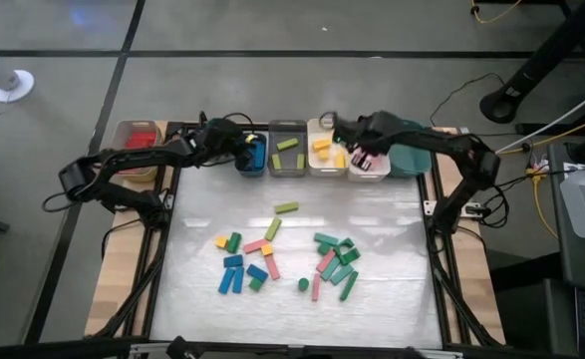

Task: Sort blocks
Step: Put the green block into the right green bin

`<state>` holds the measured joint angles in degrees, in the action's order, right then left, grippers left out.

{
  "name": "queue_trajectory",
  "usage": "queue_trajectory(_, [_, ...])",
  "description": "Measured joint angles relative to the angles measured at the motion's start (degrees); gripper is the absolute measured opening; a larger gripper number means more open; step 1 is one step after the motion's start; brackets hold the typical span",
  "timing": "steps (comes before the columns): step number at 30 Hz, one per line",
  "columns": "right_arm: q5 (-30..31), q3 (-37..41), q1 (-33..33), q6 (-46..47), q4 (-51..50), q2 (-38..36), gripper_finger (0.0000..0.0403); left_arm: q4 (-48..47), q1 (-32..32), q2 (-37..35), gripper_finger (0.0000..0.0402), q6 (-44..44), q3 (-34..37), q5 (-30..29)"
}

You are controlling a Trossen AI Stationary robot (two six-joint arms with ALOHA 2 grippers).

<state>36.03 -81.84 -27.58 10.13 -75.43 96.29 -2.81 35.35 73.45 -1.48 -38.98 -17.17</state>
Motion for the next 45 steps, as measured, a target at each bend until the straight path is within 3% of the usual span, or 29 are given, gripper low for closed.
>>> queue_trajectory(7, [-0.78, 1.67, -10.66, 8.14, -0.73, 0.00, 0.0071, 0.92, 0.00, -0.09, 0.0164, 0.02, 0.00, 0.00])
queue_trajectory(13, [-3.81, 10.43, -14.70, 11.90, 1.93, 0.00, 0.0064, 3.01, 1.91, -0.09, 0.0164, 0.02, 0.00, 0.00])
queue_trajectory(17, [-6.08, 17.12, -14.92, 12.14, 8.53, 0.00, 0.0067, 3.93, 3.96, -0.06, 0.0164, 0.00, 0.00, 0.01])
queue_trajectory(24, [-16.64, 24.22, -14.88, 11.67, 23.22, -0.42, 0.0070, 3.37, 6.06, -0.06, 0.0164, 0.00, 0.00, 0.00])
queue_trajectory(38, [-15.71, 24.59, -14.83, 11.73, 24.58, -0.20, 0.0071, 3.18, 5.94, -0.39, 0.0164, 1.94, 0.00, 0.11])
queue_trajectory(45, [-15.71, 24.61, -14.83, 11.89, 24.36, -0.13, 0.0072, -4.53, 2.61, -6.50, 0.0164, 3.26, 0.00, 6.64])
